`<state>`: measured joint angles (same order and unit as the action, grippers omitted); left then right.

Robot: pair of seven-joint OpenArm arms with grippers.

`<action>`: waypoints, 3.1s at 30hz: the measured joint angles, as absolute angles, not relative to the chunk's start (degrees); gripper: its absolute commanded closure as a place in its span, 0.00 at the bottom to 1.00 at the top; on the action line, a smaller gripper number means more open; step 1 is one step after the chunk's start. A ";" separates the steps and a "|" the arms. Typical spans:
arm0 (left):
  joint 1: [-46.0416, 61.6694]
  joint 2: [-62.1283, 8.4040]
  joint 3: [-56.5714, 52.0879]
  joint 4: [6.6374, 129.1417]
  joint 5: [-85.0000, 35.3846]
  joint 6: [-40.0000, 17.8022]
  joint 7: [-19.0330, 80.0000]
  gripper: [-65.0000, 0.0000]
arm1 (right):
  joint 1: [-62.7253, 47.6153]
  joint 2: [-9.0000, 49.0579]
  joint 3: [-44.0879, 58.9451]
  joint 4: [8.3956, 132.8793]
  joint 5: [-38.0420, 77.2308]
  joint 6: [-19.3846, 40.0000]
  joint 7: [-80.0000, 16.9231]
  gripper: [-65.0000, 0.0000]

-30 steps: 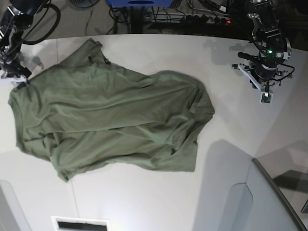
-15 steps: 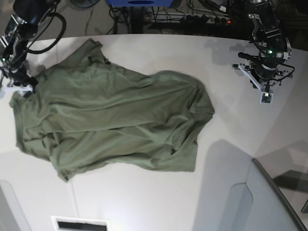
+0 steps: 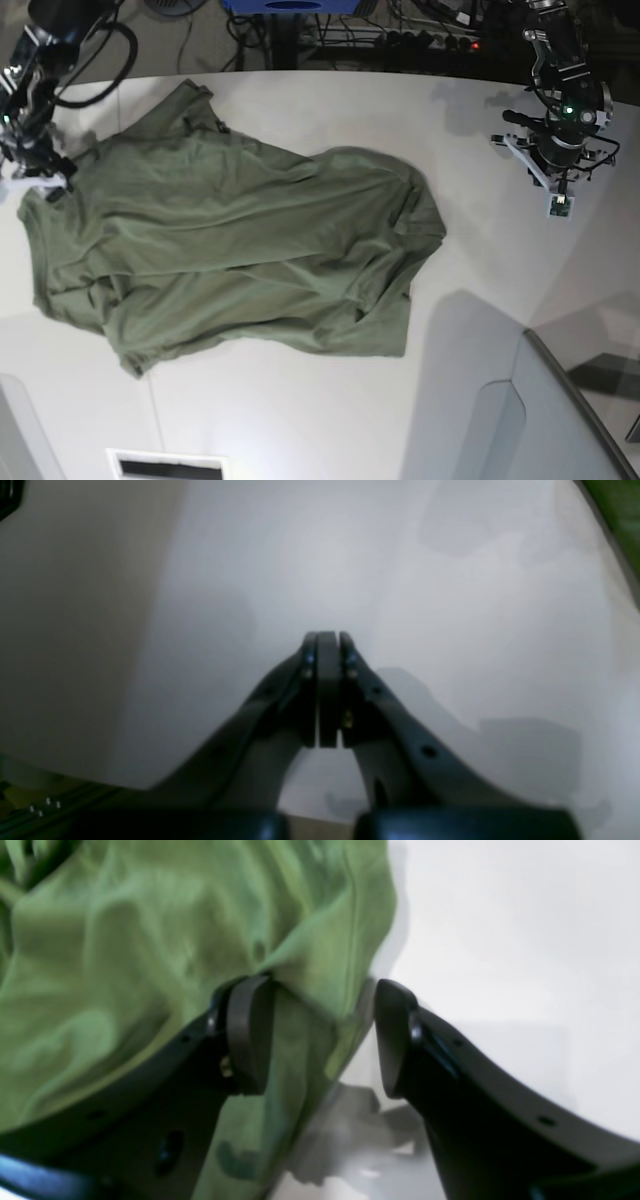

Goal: Layout the t-shirt on the table in an organized manner, then fold the t-shirt properly
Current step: 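Release the hem and raise the right gripper, then grasp the shirt's collar corner with the right gripper and pull it outward, then release the collar corner and lift the right gripper away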

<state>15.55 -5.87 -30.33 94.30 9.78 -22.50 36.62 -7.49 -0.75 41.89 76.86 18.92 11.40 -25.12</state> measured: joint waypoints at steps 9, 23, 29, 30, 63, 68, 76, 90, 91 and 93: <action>15.35 -7.66 -32.16 94.43 9.63 -22.55 36.58 1.00 | -21.80 -8.40 33.65 98.43 29.58 16.10 -38.37 0.33; 14.11 -7.92 -37.54 94.63 9.80 -22.55 36.67 1.00 | -26.37 -7.86 23.62 94.37 33.01 11.35 -38.39 0.40; 13.98 -7.94 -37.52 94.65 9.80 -22.55 36.62 1.00 | -27.75 -7.81 23.62 94.37 33.08 10.94 -38.02 0.40; 13.96 -7.97 -37.52 94.65 9.80 -22.52 36.62 1.00 | -28.05 -7.84 23.62 94.37 33.04 10.92 -38.24 0.40; 13.37 -8.69 -37.12 94.54 9.74 -22.52 36.62 1.00 | -2.24 -0.10 16.03 97.45 33.21 -8.56 -67.79 0.99; 13.34 -8.73 -37.01 94.65 9.52 -22.55 36.62 1.00 | 10.37 6.92 5.43 77.87 33.15 -8.71 -64.66 0.94; 13.47 -8.73 -37.10 94.45 9.65 -22.55 36.64 1.00 | 18.44 11.25 -6.37 60.75 33.17 -9.04 -52.40 0.26; 12.49 -9.72 -37.39 94.30 9.63 -22.55 36.64 1.00 | -12.16 13.32 -19.55 98.89 -4.62 -7.79 -45.21 0.35; 12.29 -9.85 -37.30 94.30 9.63 -22.55 36.60 1.00 | -13.17 13.45 -20.47 98.74 -7.88 -8.21 -45.01 0.35; 12.25 -9.85 -37.26 94.30 9.58 -22.55 36.42 1.00 | -14.35 14.02 -22.57 98.00 -11.94 -8.10 -45.41 0.35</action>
